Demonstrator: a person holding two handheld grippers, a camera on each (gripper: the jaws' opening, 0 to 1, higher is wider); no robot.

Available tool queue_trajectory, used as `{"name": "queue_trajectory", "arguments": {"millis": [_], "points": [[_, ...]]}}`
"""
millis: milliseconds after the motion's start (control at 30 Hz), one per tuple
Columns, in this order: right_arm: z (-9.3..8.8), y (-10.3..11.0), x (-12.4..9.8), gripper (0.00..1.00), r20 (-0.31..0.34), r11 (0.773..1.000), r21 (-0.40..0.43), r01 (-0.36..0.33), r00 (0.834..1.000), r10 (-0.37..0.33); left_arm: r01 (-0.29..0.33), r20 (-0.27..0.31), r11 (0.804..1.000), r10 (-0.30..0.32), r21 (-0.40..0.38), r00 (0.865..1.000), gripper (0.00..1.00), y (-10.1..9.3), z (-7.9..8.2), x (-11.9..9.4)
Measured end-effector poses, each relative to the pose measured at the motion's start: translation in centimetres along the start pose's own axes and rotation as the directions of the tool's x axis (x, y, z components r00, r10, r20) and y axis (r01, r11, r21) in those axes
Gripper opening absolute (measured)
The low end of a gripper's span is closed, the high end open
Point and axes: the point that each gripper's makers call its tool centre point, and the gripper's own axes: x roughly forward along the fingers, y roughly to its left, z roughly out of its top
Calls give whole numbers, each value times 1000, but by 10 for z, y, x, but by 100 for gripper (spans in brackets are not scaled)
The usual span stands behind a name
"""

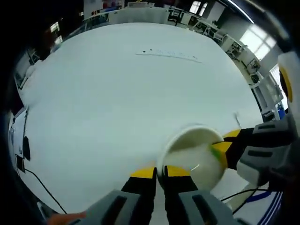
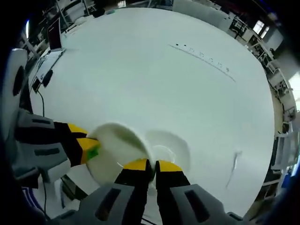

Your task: Tidy tabletop coffee trays, cups and spoons，present forward

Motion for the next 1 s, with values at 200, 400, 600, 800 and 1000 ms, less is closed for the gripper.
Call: {"name": "queue_trajectory", "arguments": {"millis": [200, 400, 600, 800, 1000], "points": [[-13, -20, 6, 6, -22, 999, 40, -8, 1000, 9, 6, -26, 999, -5, 41, 1000, 8, -25, -6, 10], [-28, -32, 9, 6, -37, 998, 64, -22, 999, 24, 5, -37, 996, -2, 85, 999, 8, -38, -6, 17], [-32, -38, 13, 6, -45, 997, 70, -23, 999, 26, 12, -49, 996, -7, 87, 999, 8, -44, -13, 22], [-39, -39, 16, 6, -62, 997, 67, -30, 997, 34, 18, -64, 995, -12, 93, 998, 8, -46, -14, 26], [-41, -40, 22, 6, -72, 997, 71, -38, 997, 43, 20, -75, 995, -13, 98, 997, 8, -50, -19, 32]]}}
